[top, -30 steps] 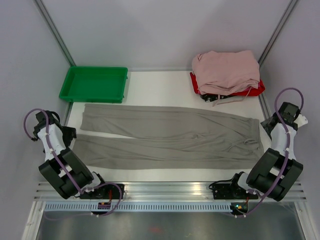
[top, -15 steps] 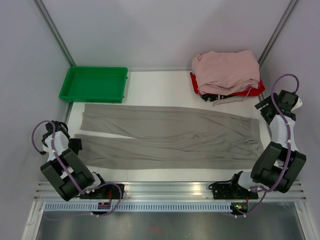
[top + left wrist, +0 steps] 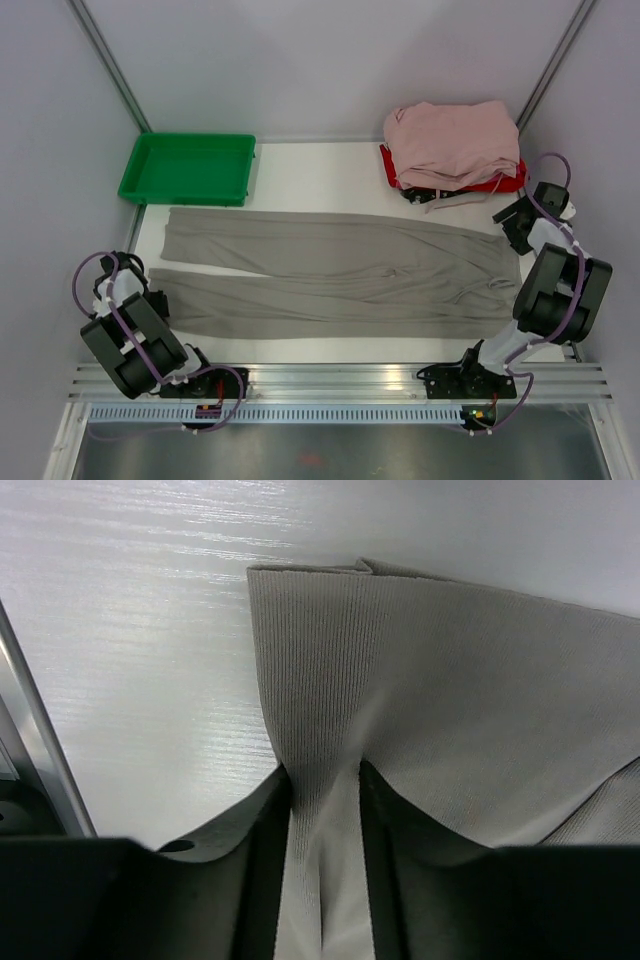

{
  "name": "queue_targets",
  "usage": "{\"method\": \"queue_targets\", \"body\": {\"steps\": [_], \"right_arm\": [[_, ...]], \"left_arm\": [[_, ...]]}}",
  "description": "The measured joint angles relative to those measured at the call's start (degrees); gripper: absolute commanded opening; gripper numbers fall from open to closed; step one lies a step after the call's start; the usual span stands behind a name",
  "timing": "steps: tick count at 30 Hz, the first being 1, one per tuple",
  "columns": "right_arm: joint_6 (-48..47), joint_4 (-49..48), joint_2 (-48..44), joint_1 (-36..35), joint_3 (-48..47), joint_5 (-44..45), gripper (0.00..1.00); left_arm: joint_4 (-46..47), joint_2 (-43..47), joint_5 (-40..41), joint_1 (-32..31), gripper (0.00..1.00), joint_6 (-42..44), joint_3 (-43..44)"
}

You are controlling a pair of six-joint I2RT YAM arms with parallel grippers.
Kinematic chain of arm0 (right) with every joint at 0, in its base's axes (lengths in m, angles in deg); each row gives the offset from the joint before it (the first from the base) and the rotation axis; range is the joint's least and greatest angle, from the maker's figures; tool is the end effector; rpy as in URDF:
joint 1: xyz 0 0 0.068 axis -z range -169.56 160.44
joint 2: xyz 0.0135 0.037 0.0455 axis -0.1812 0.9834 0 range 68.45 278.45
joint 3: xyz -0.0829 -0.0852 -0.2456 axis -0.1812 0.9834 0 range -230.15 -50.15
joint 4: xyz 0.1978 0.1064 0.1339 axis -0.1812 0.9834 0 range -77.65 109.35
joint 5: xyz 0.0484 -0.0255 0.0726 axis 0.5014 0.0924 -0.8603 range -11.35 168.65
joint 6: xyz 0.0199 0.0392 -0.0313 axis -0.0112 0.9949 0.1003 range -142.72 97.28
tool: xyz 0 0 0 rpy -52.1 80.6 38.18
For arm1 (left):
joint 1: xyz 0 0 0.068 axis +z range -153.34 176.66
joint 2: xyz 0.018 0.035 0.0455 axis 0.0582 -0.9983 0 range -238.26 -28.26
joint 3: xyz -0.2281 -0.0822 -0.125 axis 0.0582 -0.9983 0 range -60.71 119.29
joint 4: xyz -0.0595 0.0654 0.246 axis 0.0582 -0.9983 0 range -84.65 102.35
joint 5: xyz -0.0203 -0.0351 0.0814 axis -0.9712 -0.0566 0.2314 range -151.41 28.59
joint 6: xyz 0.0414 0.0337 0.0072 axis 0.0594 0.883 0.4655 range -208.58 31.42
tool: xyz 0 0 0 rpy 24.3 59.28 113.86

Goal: Fold and stack the trousers
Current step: Flatten the trousers out

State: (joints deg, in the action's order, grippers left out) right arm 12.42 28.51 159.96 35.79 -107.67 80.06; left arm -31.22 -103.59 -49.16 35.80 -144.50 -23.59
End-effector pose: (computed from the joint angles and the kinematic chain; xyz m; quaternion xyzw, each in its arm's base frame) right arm 0.3014 -0.1436 0.2061 0.4771 0.8100 0.0176 0.3406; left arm 0.1491 0.1311 0.1568 -0.7366 0.6640 0.0949 0.0861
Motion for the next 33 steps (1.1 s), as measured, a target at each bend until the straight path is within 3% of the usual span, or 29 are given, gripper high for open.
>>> {"method": "queue_targets", "body": {"steps": [4,11,15,24,27,28,29,32,33], "right_arm": [[-0.3,-2.1,6.9,0.0,-0.6,0.1,0.53],[-1.4,-2.4,13.3,0.0,-5.1,2.6,0.16],[-1.8,-2.5,15.0,0.0,-6.3,4.4,0.15],[-2.3,-3.7,22.0,0.0,-15.0,5.5,0.23],[-2.8,-3.7,24.2,0.0,-18.4,4.5,0.49],[-3.1,-3.7,24.5,-0.1,-19.0,4.3,0.65],[-3.1,-3.7,24.7,-0.1,-19.4,3.8,0.72],[-4.0,-3.5,23.6,-0.2,-19.4,2.6,0.86],[-4.4,-3.0,22.9,-0.2,-19.0,2.3,0.87]], "left_arm": [[0.5,-0.1,0.4,0.0,0.18,-0.3,0.0],[0.2,0.0,1.5,0.0,0.02,-1.1,0.0],[-0.2,0.5,2.8,0.0,0.02,-1.3,0.0],[-2.7,0.7,6.2,0.0,0.03,-1.3,0.0],[-2.6,0.6,6.2,0.0,0.06,-1.2,0.0],[-2.5,0.5,6.1,0.0,0.07,-0.9,0.0],[-2.3,0.4,6.1,0.0,0.08,-0.6,0.0],[-1.0,0.3,5.1,0.0,0.18,1.3,0.0],[-0.3,0.4,4.6,0.0,0.3,2.1,0.0]]}}
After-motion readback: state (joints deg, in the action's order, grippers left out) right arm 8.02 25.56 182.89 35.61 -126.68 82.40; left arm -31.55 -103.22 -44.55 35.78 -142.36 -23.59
